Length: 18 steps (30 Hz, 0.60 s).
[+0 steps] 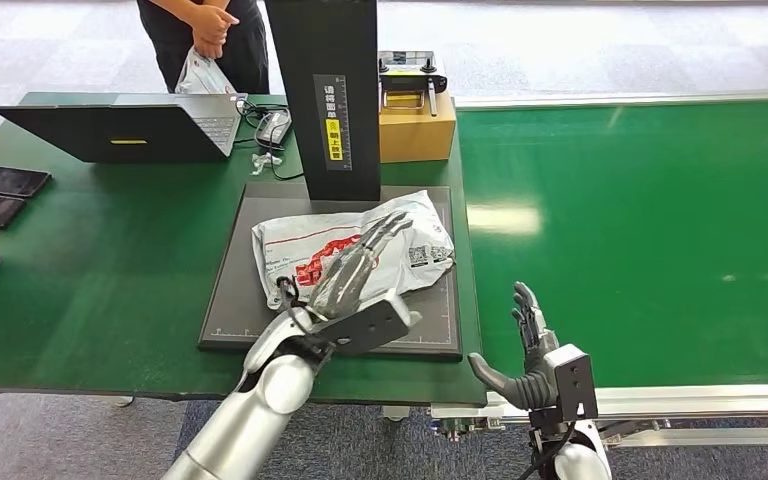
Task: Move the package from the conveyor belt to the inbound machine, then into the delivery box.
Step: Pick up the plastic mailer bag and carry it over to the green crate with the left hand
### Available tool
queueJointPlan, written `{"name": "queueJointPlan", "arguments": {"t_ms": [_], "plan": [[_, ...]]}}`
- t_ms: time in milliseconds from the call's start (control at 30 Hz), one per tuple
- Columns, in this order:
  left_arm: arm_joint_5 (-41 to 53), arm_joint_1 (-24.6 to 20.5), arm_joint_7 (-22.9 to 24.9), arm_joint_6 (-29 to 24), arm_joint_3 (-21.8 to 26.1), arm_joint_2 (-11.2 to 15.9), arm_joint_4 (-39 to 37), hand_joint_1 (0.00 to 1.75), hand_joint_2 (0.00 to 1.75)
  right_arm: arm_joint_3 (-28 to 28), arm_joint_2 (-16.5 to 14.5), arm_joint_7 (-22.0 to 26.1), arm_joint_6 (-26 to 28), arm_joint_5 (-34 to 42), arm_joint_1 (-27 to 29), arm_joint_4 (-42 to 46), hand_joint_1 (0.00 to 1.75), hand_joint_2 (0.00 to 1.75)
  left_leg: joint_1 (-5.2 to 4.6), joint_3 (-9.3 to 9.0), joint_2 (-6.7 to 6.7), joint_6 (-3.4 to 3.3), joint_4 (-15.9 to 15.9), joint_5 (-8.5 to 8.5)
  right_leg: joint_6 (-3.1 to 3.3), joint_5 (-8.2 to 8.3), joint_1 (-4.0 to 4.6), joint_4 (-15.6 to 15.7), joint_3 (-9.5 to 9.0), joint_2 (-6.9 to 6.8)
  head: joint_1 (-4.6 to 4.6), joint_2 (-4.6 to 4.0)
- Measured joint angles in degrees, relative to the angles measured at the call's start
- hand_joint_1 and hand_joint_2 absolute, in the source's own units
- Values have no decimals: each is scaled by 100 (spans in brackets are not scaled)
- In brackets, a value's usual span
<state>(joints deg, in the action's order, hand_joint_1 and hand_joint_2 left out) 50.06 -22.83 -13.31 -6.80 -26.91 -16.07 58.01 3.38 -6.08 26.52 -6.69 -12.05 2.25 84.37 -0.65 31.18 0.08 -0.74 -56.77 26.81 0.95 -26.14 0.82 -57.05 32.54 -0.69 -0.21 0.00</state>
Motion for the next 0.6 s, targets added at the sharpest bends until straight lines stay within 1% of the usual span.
{"name": "queueJointPlan", "arguments": {"t_ms": [133, 200, 333, 400, 533, 600], "plan": [[250, -744, 493, 273, -378, -228, -736, 0, 175, 1, -40, -51, -71, -69, 17, -52, 0, 175, 0, 0, 2, 0, -3, 0, 0, 2, -1, 0, 1, 2, -1, 0], [78, -1028, 647, 426, -591, -296, -1042, 0, 175, 1, -52, -54, -118, -96, 17, -90, 0, 175, 0, 0, 3, 0, -3, 0, 1, 2, -1, 0, 1, 3, -1, 0], [-428, -1499, 998, 551, -1123, -369, -1517, 0, 175, -12, -58, -55, -158, -134, 9, -167, 0, 175, 0, 1, 5, 0, -3, 0, 1, 2, -1, 0, 1, 3, -1, 0], [-546, -1695, 1329, 565, -1418, -388, -1698, 0, 175, -24, -59, -52, -144, -139, 7, -200, 0, 175, 0, 1, 5, 0, -2, 0, 1, 2, 0, 0, 1, 3, -1, 0], [-601, -2063, 2189, 602, -2033, -397, -2049, 0, 175, -39, -59, -51, -71, -122, 7, -255, 0, 175, 0, 1, 5, 0, -1, 0, 1, 2, 0, 0, 1, 3, -1, 0], [-590, -2194, 2478, 705, -2281, -397, -2217, 0, 175, -42, -59, -62, -39, -107, 3, -276, 0, 175, 0, 1, 5, 0, -1, 0, 1, 2, 0, -1, 1, 3, 0, 0]]}}
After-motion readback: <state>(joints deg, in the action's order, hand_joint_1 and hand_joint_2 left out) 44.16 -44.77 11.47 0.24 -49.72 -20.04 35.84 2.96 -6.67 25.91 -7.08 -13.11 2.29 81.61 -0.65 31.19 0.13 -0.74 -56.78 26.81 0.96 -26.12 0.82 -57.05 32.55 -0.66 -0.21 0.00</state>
